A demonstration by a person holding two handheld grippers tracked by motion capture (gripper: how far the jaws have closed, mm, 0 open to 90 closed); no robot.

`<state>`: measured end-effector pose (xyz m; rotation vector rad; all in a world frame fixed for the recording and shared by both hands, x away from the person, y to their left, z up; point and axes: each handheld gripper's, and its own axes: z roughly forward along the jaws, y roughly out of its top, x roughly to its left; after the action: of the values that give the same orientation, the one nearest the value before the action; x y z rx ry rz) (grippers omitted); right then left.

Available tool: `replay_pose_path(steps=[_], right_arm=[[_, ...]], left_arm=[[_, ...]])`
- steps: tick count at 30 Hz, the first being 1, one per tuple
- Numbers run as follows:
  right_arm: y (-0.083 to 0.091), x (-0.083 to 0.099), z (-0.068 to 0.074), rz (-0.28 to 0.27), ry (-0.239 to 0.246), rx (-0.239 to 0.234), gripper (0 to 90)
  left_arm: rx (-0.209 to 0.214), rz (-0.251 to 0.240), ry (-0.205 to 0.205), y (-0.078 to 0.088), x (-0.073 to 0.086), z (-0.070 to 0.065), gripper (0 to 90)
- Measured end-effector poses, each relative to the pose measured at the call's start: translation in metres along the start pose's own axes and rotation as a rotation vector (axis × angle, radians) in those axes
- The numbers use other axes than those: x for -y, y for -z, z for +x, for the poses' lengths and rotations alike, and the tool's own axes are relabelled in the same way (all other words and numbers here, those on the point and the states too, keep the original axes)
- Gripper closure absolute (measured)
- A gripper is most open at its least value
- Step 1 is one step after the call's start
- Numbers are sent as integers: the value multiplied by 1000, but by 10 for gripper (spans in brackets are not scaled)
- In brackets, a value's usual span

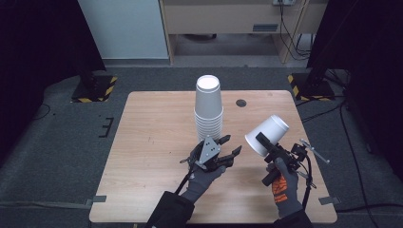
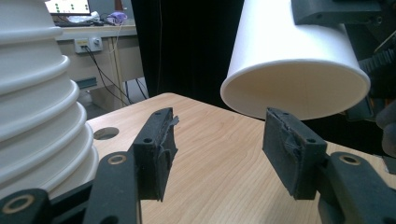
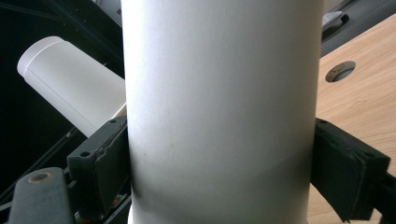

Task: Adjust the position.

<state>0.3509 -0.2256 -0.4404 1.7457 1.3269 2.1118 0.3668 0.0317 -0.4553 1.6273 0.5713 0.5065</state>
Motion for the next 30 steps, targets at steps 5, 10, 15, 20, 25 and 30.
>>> replay_pose_path(steps=[5, 10, 15, 20, 25, 30], right_arm=[[0, 0, 0, 5, 0, -2, 145], [0, 0, 0, 4, -4, 0, 146], [-1, 2, -1, 11, -6, -1, 146], [-2, 3, -1, 15, -8, -2, 146], [-2, 3, -1, 18, -8, -1, 146], [-3, 5, -2, 22, -16, -2, 146]], left_arm=[[4, 1, -6, -8, 0, -1, 433], [-3, 1, -4, -13, 0, 0, 433], [-6, -1, 6, -18, 2, 0, 433], [-5, 0, 4, -23, 4, -1, 437], [-4, -13, 11, -27, 4, 0, 443], [4, -22, 14, -30, 4, -2, 439]])
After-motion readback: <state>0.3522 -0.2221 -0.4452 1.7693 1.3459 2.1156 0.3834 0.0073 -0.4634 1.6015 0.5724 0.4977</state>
